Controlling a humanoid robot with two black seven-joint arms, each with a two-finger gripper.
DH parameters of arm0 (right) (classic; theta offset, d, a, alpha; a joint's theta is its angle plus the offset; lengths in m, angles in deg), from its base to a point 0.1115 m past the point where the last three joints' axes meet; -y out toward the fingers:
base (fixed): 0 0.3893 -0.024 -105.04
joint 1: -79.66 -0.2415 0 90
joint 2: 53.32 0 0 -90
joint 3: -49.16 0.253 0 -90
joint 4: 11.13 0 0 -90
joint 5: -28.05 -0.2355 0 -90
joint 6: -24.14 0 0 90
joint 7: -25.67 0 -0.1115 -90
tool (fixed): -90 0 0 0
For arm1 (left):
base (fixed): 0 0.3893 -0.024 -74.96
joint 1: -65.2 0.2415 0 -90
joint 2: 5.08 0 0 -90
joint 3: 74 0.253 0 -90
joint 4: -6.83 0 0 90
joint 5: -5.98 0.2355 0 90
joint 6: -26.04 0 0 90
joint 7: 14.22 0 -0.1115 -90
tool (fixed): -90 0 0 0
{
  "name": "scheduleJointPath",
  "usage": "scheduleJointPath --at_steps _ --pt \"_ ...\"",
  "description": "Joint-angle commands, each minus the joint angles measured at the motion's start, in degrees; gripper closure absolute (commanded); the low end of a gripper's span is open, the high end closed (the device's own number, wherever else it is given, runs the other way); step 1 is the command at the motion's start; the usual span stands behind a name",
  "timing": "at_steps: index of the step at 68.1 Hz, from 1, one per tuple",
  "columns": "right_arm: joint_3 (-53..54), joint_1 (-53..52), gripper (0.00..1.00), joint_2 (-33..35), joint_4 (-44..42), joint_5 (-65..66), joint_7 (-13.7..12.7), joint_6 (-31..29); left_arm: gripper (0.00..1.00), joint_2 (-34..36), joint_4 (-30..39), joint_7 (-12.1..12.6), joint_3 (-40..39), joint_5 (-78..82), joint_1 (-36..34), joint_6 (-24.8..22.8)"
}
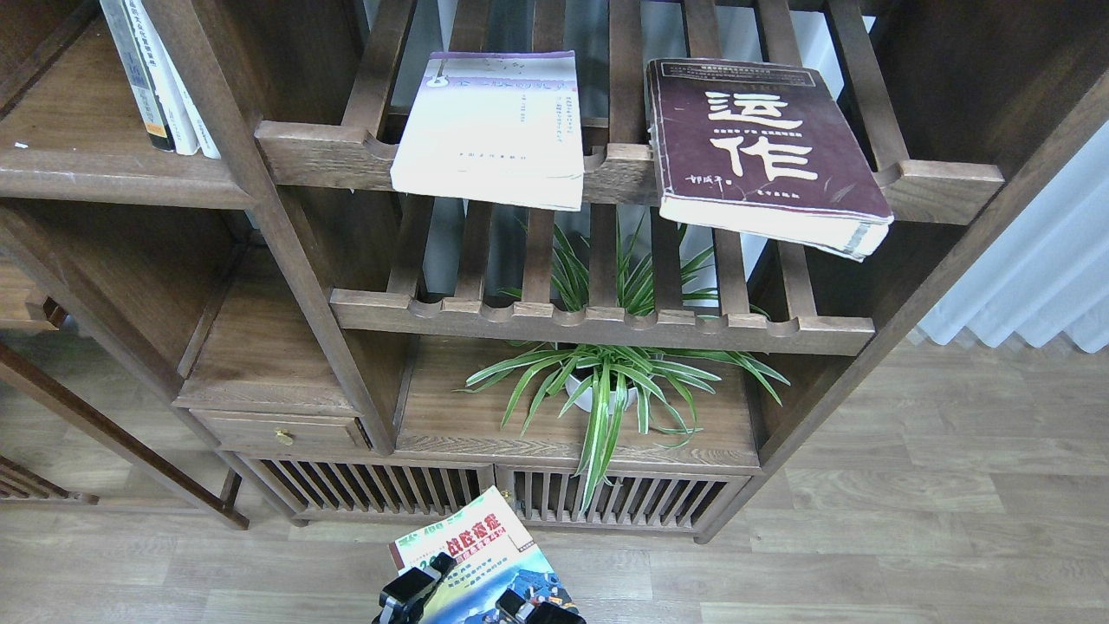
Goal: Organize books on shelf
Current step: 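Pass the paperback from the right gripper to the left gripper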
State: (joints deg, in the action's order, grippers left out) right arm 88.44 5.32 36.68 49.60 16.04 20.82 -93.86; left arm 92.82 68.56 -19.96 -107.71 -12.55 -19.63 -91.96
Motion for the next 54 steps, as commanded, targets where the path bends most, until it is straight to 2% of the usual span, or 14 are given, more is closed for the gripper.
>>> scheduleJointPath --at_steps 1,9,13,14,15,16,19,24,36,48,54 --pt "0.0 0.0 0.84 0.0 -0.1 -0.2 0.0 0.0 0.83 0.3 0.1 0.6 -0.1 0.0 -0.1 0.0" --pt "0.0 0.0 0.75 0.0 0.0 -0.2 0.0 0.0 0.88 1.2 0.3 0.6 -0.1 0.0 -0.1 0.0" --pt "-0.2 0.0 0.57 0.0 0.0 0.0 0.0 0.0 0.90 1.8 1.0 0.6 -0.4 0.0 0.0 0.0" --pt "-0.2 -0.1 0.44 0.0 0.0 0.1 0.0 0.0 0.90 2.0 1.5 0.6 -0.6 0.0 0.0 0.0" --pt "-0.2 -0.1 0.37 0.0 0.0 0.2 -0.1 0.0 0.90 2.1 1.6 0.6 -0.7 0.0 0.0 0.0" --pt "-0.3 -0.1 0.14 0.0 0.4 0.6 -0.2 0.0 0.90 2.6 2.2 0.6 -1.4 -0.1 0.0 0.0" --pt "-0.1 -0.1 0.12 0.0 0.5 1.4 -0.1 0.0 0.90 3.0 2.8 0.6 -2.2 -0.2 0.0 0.0" --pt "0.4 -0.3 0.01 0.0 0.4 2.5 -0.1 0.0 0.90 3.3 3.7 0.3 -5.1 -0.7 0.4 0.0" --pt "0.7 -0.5 0.01 0.0 0.3 2.4 0.5 0.0 0.90 4.6 9.2 0.7 -14.9 -0.9 3.9 0.0" --pt "0.9 -0.6 0.01 0.0 0.1 2.5 0.5 0.0 0.90 9.8 15.2 0.8 -21.7 -0.7 7.5 0.0" --pt "0.8 -0.6 0.01 0.0 0.1 2.4 0.6 0.0 0.90 12.7 19.7 1.8 -25.8 -0.2 10.6 0.0"
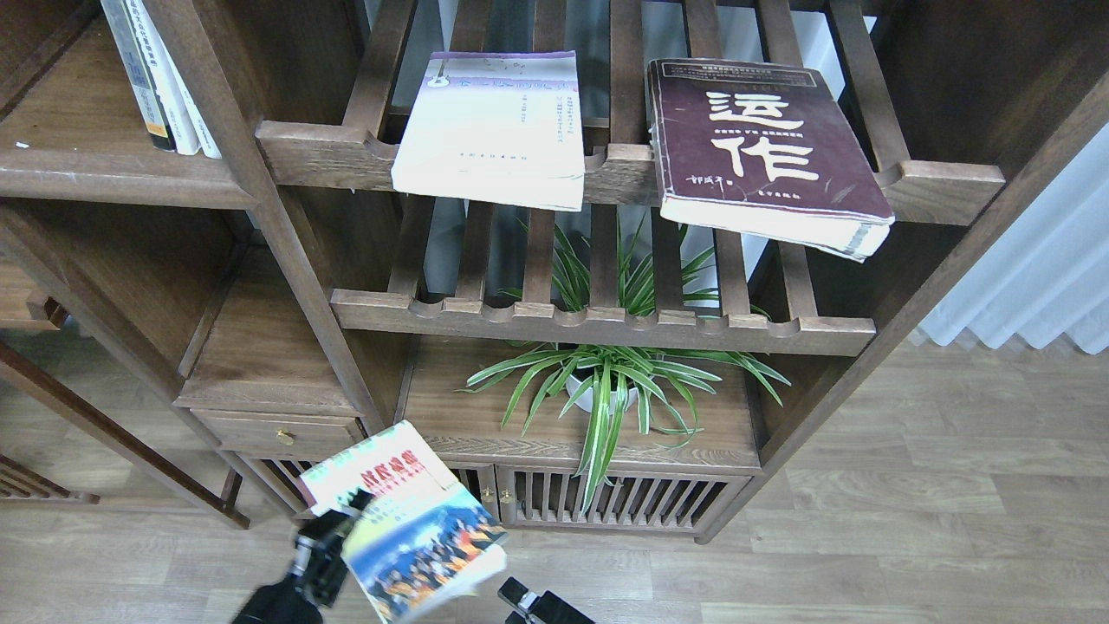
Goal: Organize books on shelf
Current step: 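Pass the paperback from the right gripper to the left gripper, then carry the paperback with the left gripper toward the far-side shelf section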
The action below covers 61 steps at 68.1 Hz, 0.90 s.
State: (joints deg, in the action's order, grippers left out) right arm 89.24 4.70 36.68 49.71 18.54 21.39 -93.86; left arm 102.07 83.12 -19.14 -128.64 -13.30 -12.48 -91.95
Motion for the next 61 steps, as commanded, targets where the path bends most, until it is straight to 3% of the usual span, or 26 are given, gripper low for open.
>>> scheduleJointPath --at_steps 1,15,35,55,61 --pt "0.0 0.0 0.01 0.0 0.0 -0.1 0.1 0.0 0.89 4.3 6.1 1.3 -6.1 0.7 4.3 0.0" --pt "0.0 0.1 0.01 0.0 -1.1 -0.2 0.1 0.0 0.89 6.4 10.0 4.8 -17.9 0.8 9.4 0.0" --pt "0.4 0.1 0.01 0.0 -1.3 -0.3 0.2 0.0 0.86 6.4 14.5 7.5 -31.7 0.8 12.7 0.0" --pt "0.4 0.2 0.01 0.0 -1.8 -0.3 0.2 0.0 0.85 8.7 15.5 9.2 -47.0 0.8 11.3 0.0" --pt "0.3 0.1 0.01 0.0 -1.8 -0.3 0.2 0.0 0.85 9.8 15.5 11.0 -50.6 0.9 10.8 0.0"
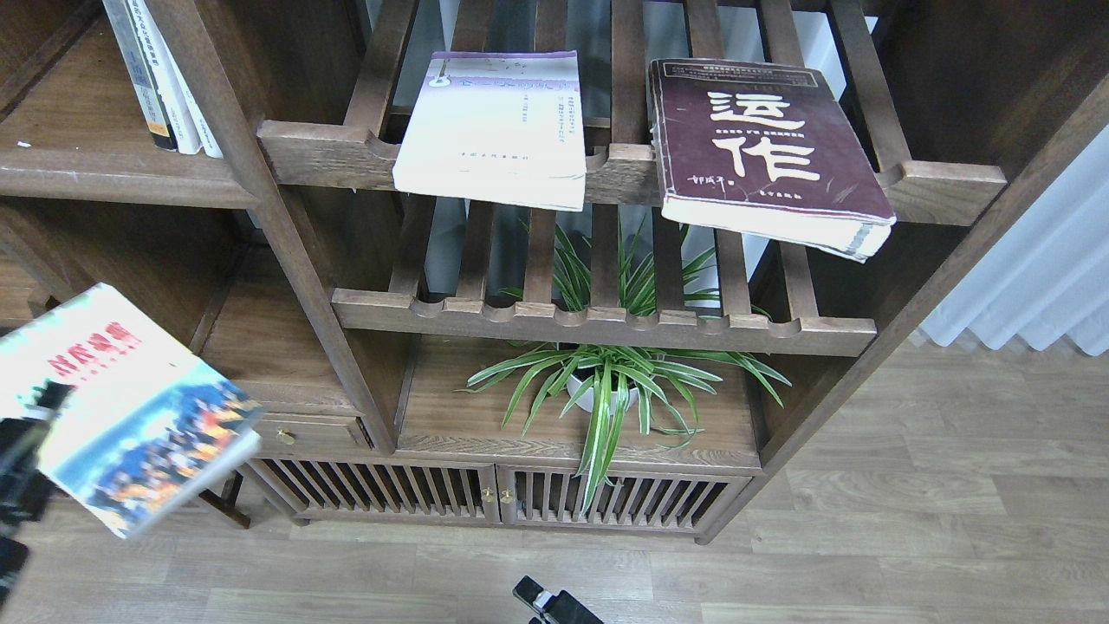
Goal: Organize books on shelf
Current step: 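Carry the paperback with the left gripper toward the far-side shelf section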
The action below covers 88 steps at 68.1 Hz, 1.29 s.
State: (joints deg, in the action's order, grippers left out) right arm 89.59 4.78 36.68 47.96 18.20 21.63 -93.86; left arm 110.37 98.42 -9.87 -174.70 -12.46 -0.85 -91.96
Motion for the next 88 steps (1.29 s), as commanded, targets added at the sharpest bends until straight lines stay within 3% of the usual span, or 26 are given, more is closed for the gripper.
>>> scheduleJointPath --at_steps 1,15,40,44,88 --pt "-0.1 0.1 0.01 0.0 -0.1 0.1 0.0 0.0 0.85 1.6 0.2 2.0 -5.1 0.1 -0.9 0.0" --pt "-0.1 0.1 0.01 0.0 -0.6 0.1 0.0 0.0 0.85 2.8 0.0 7.2 -11.0 0.6 -3.6 0.0" --pt "-0.1 0.2 0.01 0.0 -0.9 0.0 0.0 0.0 0.85 4.3 -2.7 9.0 -20.1 17.6 -13.5 0.0" --pt "-0.3 0.2 0.01 0.0 -0.8 0.1 0.0 0.0 0.85 4.3 -3.1 10.9 -21.5 23.1 -17.3 0.0" --pt "-0.1 0.2 0.01 0.0 -0.7 0.0 0.0 0.0 0.85 7.4 -6.5 15.1 -16.5 44.9 -41.9 0.0"
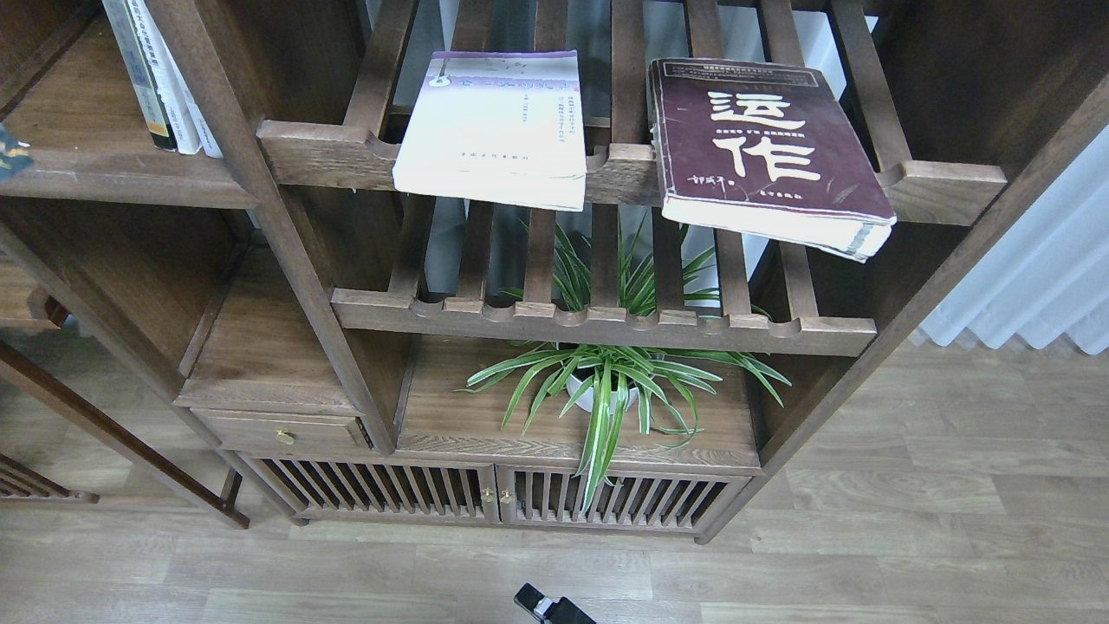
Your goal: Organize books on shelf
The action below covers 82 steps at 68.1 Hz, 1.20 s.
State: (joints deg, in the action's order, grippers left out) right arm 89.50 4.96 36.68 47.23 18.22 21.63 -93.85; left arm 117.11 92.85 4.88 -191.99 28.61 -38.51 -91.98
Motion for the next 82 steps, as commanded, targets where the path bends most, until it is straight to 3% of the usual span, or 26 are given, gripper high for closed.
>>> scheduleJointPath --at_steps 1,24,48,72,82 --pt "0.0 0.0 0.01 0.0 0.0 0.0 0.0 0.0 0.85 0.8 -1.3 0.4 0.8 4.6 -4.9 0.0" --pt "0.0 0.1 0.01 0.0 0.1 0.0 0.1 0.0 0.85 0.0 -7.4 0.3 3.8 16.8 -18.5 0.0" --pt "-0.1 0.1 0.01 0.0 0.1 0.0 0.0 0.0 0.86 -7.1 -8.8 -0.9 5.3 14.9 -22.5 0.0" --pt "-0.3 0.0 0.01 0.0 0.1 -0.1 0.0 0.0 0.86 -5.7 -13.4 -0.4 11.8 8.2 -27.3 0.0" --pt "-0.2 0.0 0.01 0.0 0.1 -0.1 0.0 0.0 0.87 -1.8 -16.1 -0.8 16.1 8.6 -29.7 0.0"
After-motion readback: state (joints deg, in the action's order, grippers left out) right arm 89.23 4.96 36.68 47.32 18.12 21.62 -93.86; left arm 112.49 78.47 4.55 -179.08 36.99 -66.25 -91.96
